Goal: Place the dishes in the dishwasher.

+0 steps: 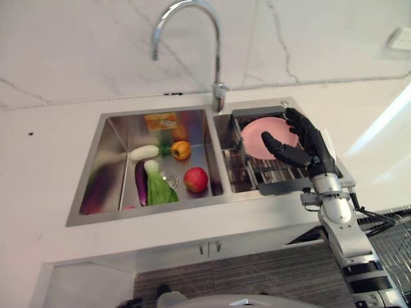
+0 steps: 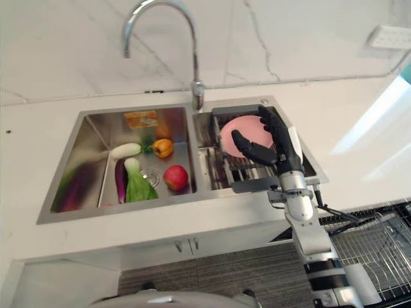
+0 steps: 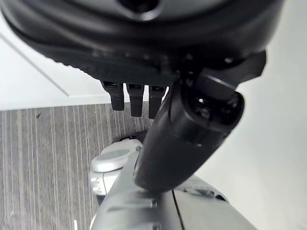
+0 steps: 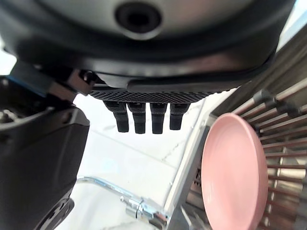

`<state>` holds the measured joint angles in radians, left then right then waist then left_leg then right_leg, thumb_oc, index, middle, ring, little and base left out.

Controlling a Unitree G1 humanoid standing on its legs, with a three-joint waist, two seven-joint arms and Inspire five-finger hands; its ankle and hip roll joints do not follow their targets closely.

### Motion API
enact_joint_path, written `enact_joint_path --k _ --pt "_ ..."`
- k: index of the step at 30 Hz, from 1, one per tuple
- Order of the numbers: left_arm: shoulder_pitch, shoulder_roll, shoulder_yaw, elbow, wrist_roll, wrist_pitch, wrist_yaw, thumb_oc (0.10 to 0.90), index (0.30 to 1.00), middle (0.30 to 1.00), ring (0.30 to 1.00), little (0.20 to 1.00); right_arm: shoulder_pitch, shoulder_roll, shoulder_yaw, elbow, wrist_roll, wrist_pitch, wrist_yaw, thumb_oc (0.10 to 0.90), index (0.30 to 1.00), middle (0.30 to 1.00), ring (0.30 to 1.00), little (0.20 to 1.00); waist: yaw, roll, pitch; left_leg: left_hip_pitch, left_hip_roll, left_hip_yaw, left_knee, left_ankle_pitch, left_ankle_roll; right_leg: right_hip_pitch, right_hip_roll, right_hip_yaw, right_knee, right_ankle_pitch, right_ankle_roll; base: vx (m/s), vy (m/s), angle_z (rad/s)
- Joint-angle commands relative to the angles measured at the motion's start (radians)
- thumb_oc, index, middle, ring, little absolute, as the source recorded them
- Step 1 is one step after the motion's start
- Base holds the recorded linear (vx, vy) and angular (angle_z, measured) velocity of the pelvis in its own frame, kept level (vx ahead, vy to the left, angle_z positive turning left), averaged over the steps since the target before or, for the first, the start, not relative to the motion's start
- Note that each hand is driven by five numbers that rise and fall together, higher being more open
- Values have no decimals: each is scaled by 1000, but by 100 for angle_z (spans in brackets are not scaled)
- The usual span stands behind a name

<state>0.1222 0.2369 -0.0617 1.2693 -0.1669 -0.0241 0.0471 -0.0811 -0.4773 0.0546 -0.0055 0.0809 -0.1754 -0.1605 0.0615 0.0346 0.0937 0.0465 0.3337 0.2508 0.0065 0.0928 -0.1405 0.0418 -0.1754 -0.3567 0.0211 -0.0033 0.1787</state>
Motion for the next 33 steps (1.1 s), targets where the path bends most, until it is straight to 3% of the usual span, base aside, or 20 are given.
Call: enact_joint_path --k 1,2,3,5,6,7,11,17,28,33 --pt "-52 -27 -19 14 -62 -18 -1 800 900 900 900 900 -74 -40 -117 -98 9 -105 -71 800 900 900 900 900 -23 -54 -19 -28 36 -62 103 61 -23 49 -5 -17 -7 -33 -21 -80 -241 10" --pt "-64 -37 -13 25 -53 -18 1 800 900 900 900 900 -68 -57 -115 -102 4 -95 -69 800 900 900 900 900 -37 -64 -8 -68 -12 -31 160 21 6 63 -2 -24 -32 -28 -36 -80 -241 10" --pt "-64 -37 -13 25 -53 -18 1 800 900 900 900 900 -68 -57 -115 -102 4 -95 -69 800 900 900 900 900 -37 -64 -8 -68 -12 -31 160 21 6 63 -2 -24 -32 -28 -36 -76 -169 41" --pt "-58 -50 -26 28 -41 -25 0 800 900 900 900 900 -82 -73 -118 -91 4 -89 -66 800 900 900 900 900 -29 -66 -4 -99 -137 -80 168 -54 28 55 -12 -23 -39 -9 -42 -36 -39 69" --pt "-58 -50 -26 28 -41 -25 0 800 900 900 900 900 -82 -73 -118 -91 4 -89 -66 800 900 900 900 900 -29 -66 -4 -99 -137 -80 168 -54 28 55 -12 -23 -39 -9 -42 -10 -3 23" --pt "-55 -53 -36 33 -28 -20 -8 800 900 900 900 900 -86 -69 -121 -89 -7 -89 -70 800 900 900 900 900 -27 -67 -9 -84 -166 -116 143 -92 33 55 -8 -18 -49 -4 -46 19 6 -27" --pt "-39 -65 -65 43 23 -19 -25 800 900 900 900 900 -48 -57 -166 -88 -29 -90 -72 800 900 900 900 900 -40 -54 -56 -16 -194 -115 2 -95 54 60 -8 -15 -91 26 -28 62 80 -23" --pt "-37 -63 -78 32 38 -26 -40 800 900 900 900 900 -65 -97 -139 -69 -60 -74 -30 800 900 900 900 900 -35 -50 -77 39 -210 -84 -92 -79 62 50 -21 3 -108 48 -7 38 38 -13" --pt "-40 -68 -136 3 77 -42 -84 800 900 900 900 900 -135 -250 -64 -71 -149 -89 62 800 900 900 900 900 -38 -39 -81 68 -201 -64 -94 -90 65 49 -17 30 -108 46 0 19 -13 -7" --pt "-40 -65 -158 -1 94 -45 -99 800 900 900 900 900 -188 -356 -9 -40 -283 -85 68 800 900 900 900 900 -42 -32 -83 70 -202 -60 -94 -94 66 44 -17 35 -108 46 3 11 -5 -4"
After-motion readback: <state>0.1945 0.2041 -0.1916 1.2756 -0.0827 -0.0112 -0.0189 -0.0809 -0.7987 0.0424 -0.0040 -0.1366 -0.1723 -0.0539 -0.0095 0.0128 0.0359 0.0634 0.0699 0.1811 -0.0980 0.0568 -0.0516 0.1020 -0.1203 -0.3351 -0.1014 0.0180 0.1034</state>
